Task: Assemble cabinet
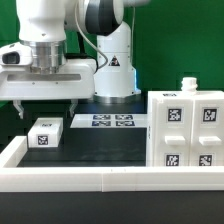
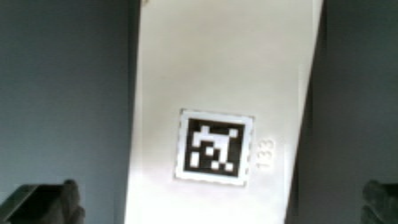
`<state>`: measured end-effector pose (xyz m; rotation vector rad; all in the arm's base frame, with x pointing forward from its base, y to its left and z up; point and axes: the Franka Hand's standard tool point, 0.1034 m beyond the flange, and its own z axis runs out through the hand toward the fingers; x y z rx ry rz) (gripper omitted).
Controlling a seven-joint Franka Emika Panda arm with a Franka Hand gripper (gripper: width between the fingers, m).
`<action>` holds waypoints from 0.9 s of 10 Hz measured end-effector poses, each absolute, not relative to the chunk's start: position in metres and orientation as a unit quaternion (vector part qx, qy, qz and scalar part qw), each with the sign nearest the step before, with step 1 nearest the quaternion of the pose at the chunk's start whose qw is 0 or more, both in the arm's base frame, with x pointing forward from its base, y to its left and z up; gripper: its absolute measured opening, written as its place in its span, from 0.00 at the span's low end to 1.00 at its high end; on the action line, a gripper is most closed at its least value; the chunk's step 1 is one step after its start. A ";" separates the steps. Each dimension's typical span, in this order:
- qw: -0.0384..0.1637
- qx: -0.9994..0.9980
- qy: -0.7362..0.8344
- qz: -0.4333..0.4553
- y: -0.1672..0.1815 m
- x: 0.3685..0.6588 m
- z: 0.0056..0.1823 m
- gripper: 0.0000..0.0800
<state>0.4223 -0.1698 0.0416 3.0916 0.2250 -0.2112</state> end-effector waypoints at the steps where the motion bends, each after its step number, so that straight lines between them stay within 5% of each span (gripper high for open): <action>1: 0.018 0.995 0.073 -0.070 -0.170 0.421 0.038 1.00; 9: 0.024 0.994 0.080 -0.074 -0.171 0.416 0.021 0.98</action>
Offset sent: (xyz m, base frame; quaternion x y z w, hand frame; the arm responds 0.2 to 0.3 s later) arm -0.0005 -0.0019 -0.0161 -0.0045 0.0194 -0.0090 0.9998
